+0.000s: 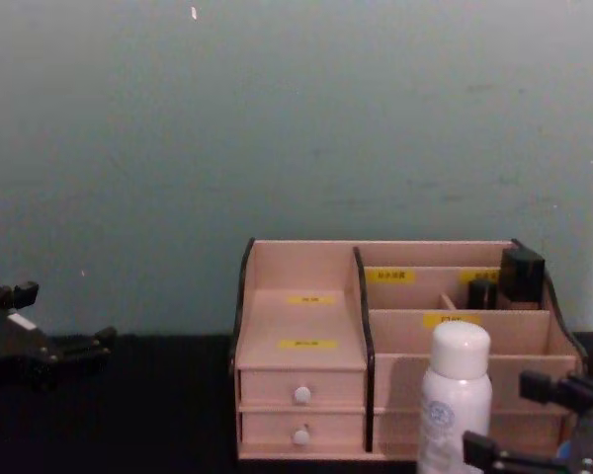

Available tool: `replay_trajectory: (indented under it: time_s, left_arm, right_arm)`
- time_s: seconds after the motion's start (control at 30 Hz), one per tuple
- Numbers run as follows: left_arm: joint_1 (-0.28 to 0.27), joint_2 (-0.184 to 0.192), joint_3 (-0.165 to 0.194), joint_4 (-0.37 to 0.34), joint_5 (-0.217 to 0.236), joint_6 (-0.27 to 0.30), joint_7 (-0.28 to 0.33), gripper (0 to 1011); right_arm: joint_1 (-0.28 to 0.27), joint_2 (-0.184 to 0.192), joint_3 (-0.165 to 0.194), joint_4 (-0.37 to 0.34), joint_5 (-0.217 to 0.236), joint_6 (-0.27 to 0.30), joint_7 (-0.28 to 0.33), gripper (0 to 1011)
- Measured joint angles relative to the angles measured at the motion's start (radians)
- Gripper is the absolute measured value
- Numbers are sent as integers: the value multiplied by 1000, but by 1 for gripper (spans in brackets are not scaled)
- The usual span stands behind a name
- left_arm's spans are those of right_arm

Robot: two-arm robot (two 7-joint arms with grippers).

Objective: Pick up the facial cleanser and watermelon frost from the table and place them into the tiered storage box.

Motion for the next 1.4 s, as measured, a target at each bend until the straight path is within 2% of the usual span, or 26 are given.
replay_trajectory:
  time_s: [0.5,0.73,1.07,1.4]
  left_arm:
    - [0,0,0,0,0,0,0,1001]
    - [0,0,0,0,0,0,0,1002]
    - [0,0,0,0,0,0,0,1001]
    - [0,0,0,0,0,0,0,1001]
  right_arm:
    - [86,-98,-2,136,2,4,70,1000]
    - [113,-129,3,171,-9,4,90,1000]
    - [139,-162,2,201,-29,21,104,1000]
    - [137,-160,2,200,-29,21,105,1000]
